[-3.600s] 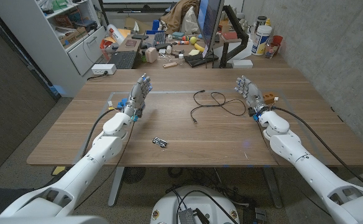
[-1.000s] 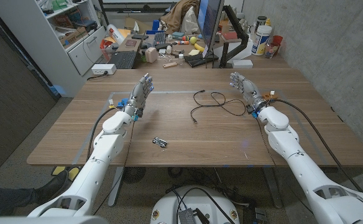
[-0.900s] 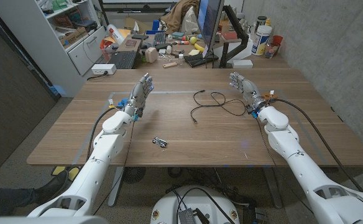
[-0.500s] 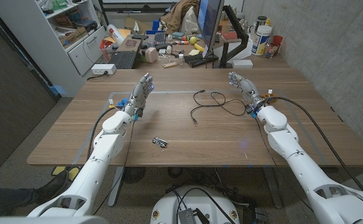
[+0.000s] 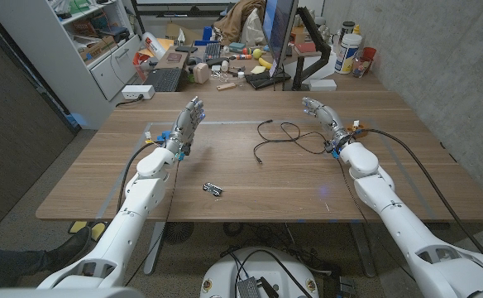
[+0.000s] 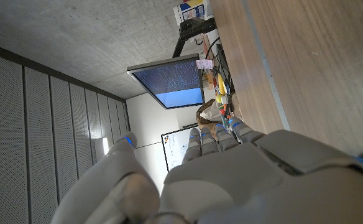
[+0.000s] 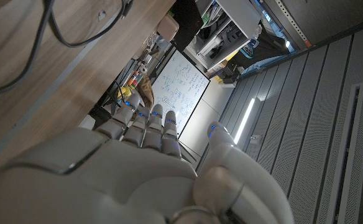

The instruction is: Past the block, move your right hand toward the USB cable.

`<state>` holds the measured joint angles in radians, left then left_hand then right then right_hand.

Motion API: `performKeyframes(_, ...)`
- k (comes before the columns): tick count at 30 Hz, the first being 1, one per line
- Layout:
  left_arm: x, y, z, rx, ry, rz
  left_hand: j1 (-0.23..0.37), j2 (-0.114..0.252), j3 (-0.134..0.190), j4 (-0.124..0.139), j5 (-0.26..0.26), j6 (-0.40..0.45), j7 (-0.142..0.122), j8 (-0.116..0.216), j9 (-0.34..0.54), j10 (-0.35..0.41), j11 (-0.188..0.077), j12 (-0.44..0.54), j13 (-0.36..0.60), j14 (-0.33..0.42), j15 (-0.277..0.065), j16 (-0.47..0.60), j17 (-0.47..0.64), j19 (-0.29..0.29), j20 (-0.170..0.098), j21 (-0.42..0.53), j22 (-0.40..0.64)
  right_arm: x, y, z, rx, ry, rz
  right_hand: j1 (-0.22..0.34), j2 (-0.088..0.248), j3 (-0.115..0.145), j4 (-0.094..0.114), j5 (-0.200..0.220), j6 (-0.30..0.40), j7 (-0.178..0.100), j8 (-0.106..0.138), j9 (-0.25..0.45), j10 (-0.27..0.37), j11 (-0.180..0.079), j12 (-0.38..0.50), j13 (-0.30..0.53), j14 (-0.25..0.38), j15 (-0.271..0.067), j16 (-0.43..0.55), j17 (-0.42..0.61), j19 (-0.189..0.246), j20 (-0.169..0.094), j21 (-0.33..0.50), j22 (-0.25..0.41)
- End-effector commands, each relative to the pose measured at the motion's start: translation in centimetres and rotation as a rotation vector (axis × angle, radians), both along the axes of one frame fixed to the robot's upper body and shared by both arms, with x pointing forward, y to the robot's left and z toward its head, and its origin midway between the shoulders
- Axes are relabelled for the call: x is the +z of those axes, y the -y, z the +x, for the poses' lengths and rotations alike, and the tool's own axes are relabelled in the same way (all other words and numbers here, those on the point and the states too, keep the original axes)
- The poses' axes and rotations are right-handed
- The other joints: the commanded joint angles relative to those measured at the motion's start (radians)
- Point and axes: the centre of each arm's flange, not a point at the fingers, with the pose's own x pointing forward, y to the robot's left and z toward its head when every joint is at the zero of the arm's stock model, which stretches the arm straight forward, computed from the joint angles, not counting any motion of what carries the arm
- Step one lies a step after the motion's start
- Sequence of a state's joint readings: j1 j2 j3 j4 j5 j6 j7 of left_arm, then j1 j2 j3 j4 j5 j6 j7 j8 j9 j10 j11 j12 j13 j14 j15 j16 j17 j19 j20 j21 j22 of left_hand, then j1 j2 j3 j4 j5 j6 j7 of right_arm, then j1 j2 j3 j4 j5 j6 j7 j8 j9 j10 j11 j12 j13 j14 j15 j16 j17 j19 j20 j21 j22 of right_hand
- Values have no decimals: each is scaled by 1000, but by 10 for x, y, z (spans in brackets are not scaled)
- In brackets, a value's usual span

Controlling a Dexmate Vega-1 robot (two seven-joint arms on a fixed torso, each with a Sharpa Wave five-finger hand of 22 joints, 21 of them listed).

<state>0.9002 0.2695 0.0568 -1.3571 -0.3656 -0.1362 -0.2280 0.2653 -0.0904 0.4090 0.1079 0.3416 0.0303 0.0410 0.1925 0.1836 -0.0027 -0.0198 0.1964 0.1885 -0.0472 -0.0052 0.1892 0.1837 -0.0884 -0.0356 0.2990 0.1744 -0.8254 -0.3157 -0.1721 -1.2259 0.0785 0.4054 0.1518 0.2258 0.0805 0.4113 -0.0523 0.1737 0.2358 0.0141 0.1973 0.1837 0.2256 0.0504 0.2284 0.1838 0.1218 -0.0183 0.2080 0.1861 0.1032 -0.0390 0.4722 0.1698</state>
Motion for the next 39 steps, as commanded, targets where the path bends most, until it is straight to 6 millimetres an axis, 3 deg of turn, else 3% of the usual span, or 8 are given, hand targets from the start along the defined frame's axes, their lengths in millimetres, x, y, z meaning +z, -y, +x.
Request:
performKeyframes(1,1,1,-2,0,7,-5,3,5,-4,-2,3,5,5,6,3,-5,-4,5,3,-9,5,0,2,-5,-30,-7,5,0,-4,-1,-30,23,-62,9,2,0,-7,7,9,-4,6,5,7,-1,5,3,7,1,-4,1,12,-35,-2,5)
performKeyframes(39,0,6,-9,2,18,7,5,8,-11,-2,3,9,4,6,3,-8,-6,5,3,-12,5,0,2,-5,-25,-19,5,7,-15,-4,-157,88,-318,10,2,1,-11,10,9,-15,2,6,7,-7,0,3,11,-3,-9,2,12,-34,-21,5)
